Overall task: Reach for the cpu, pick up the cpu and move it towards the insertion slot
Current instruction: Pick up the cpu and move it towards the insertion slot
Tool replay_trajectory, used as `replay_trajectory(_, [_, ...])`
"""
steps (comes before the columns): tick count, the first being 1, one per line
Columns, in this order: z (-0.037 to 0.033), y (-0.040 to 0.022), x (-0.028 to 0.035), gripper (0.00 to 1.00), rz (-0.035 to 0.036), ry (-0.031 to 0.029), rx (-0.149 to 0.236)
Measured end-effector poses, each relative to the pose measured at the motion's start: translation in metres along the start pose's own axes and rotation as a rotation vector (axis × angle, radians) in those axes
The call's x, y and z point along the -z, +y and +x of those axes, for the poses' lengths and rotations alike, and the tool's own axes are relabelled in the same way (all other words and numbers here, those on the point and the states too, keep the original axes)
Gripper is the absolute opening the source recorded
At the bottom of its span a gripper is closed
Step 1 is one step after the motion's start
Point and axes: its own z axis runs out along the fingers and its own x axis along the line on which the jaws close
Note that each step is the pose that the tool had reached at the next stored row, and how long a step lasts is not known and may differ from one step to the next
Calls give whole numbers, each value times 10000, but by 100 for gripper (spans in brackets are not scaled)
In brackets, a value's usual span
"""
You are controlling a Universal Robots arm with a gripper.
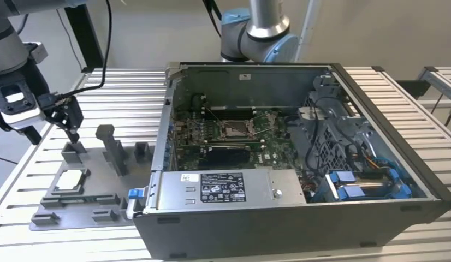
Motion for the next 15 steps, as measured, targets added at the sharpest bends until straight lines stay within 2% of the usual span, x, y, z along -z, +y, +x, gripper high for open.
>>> replay_trajectory(8, [2,-19,-130,100,1,1,-1])
replay_trajectory(15, [4,-60,-241,100,1,1,-3])
